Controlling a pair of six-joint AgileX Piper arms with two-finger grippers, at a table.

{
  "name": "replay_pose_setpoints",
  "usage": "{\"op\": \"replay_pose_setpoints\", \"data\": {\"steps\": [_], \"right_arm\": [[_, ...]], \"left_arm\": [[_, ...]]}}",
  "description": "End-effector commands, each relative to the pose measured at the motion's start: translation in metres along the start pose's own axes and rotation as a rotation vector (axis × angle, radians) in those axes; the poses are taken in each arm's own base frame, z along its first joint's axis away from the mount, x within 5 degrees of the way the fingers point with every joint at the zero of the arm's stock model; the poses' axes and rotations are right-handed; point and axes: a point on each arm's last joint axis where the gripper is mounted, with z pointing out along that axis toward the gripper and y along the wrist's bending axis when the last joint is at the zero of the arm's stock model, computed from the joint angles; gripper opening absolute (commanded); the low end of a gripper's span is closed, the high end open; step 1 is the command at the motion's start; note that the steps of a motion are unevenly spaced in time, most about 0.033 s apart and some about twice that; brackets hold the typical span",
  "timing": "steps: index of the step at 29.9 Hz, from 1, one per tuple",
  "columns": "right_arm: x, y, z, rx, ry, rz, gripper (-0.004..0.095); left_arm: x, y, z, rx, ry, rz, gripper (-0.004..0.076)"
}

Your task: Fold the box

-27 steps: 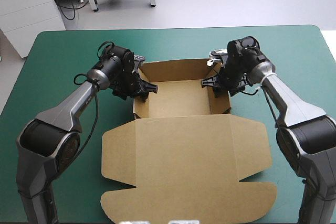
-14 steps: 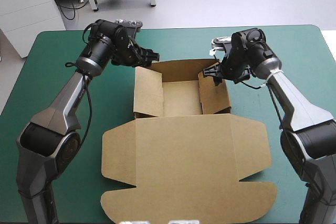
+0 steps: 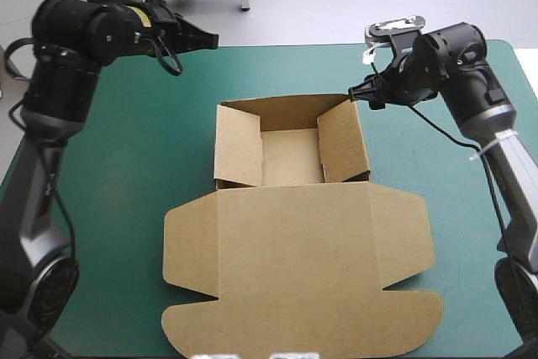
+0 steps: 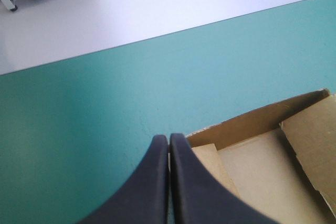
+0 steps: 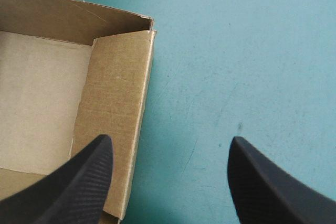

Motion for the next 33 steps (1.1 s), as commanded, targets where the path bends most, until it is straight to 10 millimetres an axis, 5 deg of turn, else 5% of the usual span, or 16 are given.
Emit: {"op": "replay_pose_setpoints", "data": {"steps": [1,6,11,24,33], "right_arm": [[0.001,-0.002,-0.036,-0.031,-0.084,-0.010,0.0587],[0.001,0.001,-0.036,-0.060,-0.081,0.006,0.0596],[0.000,0.001,-0.027,-0.059,-0.062,0.007,0.0612],[-0.003,0.017,0.055,-0.129,0.124,0.027,0.0659],[0.002,0.025,0.105,-0.159,0.237,0.060,0.0658]], "left_arm": [[0.007,0.001,-0.062,0.027,-0.053,0.021,-0.0032],[0.044,0.007,-0.095,0.023,0.001,0.024,-0.0032],[0.098,0.012,-0.109,0.016,0.107,0.031,-0.0032],[0.241,0.028,-0.138,-0.016,0.133,0.052,-0.0032],[0.290,0.030,-0.134,0.000,0.059,0.045,-0.0032]]}}
